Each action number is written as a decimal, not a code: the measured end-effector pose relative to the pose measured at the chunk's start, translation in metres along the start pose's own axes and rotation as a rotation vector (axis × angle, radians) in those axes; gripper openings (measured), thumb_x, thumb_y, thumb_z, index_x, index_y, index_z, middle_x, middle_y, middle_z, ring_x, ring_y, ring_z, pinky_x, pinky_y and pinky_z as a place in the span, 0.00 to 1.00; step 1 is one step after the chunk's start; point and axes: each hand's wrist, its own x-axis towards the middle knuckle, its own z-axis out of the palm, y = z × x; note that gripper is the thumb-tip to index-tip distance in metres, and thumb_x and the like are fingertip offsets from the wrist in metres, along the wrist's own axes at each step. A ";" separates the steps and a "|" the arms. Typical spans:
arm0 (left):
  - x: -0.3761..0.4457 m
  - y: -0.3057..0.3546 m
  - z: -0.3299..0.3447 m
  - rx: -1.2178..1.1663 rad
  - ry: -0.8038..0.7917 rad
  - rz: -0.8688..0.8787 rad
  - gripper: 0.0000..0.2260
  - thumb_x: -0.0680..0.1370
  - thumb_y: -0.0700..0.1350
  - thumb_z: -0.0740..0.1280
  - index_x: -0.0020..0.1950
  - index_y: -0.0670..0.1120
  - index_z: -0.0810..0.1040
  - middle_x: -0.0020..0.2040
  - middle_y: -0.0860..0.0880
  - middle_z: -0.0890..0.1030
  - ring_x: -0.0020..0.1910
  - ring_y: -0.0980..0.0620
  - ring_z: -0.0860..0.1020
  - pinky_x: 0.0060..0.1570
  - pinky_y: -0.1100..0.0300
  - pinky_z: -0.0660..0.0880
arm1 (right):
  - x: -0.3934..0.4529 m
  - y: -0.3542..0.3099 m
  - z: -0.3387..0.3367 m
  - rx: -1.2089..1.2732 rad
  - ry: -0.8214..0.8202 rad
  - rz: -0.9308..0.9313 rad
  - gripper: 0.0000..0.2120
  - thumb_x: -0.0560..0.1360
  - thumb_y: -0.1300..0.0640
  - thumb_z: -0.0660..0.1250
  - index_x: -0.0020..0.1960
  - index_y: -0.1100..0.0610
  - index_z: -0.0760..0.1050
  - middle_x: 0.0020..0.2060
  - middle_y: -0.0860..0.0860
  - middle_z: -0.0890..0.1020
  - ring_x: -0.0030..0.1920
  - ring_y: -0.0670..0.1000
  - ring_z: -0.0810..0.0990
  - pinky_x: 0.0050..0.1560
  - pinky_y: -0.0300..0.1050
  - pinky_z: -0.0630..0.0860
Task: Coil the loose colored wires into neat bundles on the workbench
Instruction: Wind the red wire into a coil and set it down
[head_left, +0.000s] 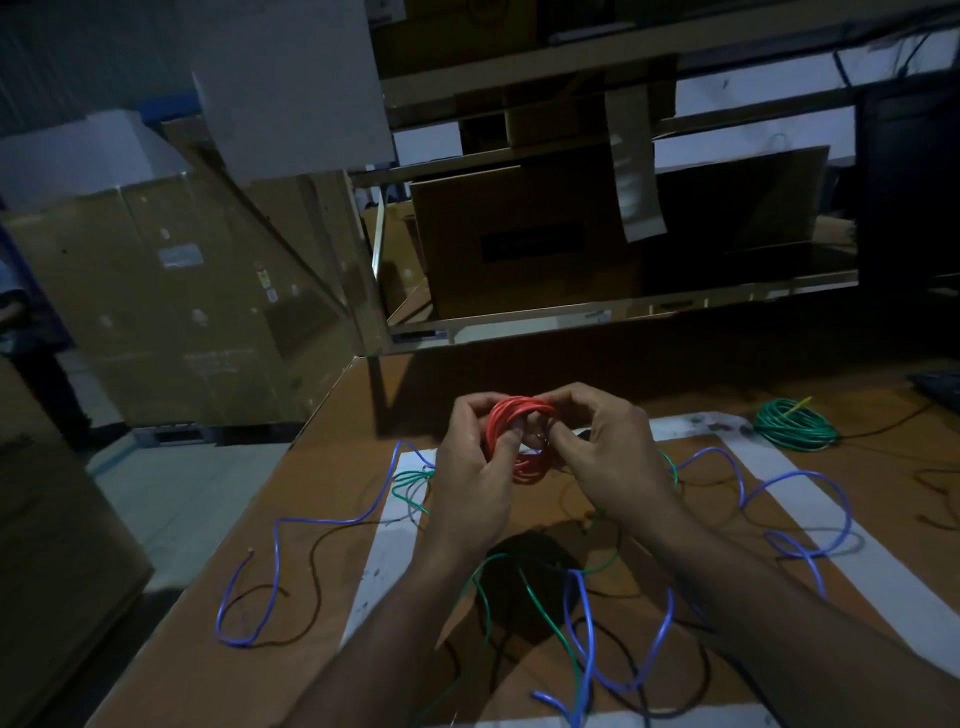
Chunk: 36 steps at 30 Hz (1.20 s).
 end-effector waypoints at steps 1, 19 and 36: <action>0.001 0.000 0.001 -0.002 0.002 -0.015 0.07 0.84 0.46 0.65 0.61 0.53 0.74 0.55 0.52 0.80 0.55 0.55 0.81 0.50 0.59 0.80 | 0.000 0.000 -0.001 -0.007 0.004 -0.001 0.09 0.79 0.58 0.69 0.59 0.50 0.81 0.48 0.41 0.83 0.50 0.40 0.82 0.48 0.41 0.83; 0.000 0.007 0.001 -0.255 -0.286 -0.149 0.15 0.79 0.47 0.72 0.65 0.46 0.78 0.51 0.50 0.85 0.51 0.54 0.84 0.48 0.62 0.78 | 0.003 -0.004 -0.006 -0.202 -0.003 -0.115 0.16 0.80 0.62 0.66 0.66 0.53 0.79 0.56 0.47 0.84 0.56 0.44 0.81 0.57 0.41 0.79; 0.004 0.011 -0.001 -0.561 -0.155 -0.249 0.16 0.83 0.55 0.59 0.45 0.49 0.81 0.41 0.52 0.82 0.44 0.55 0.81 0.51 0.57 0.77 | 0.011 -0.022 -0.015 0.931 -0.264 0.525 0.12 0.86 0.57 0.56 0.63 0.59 0.74 0.37 0.49 0.73 0.31 0.43 0.67 0.24 0.33 0.60</action>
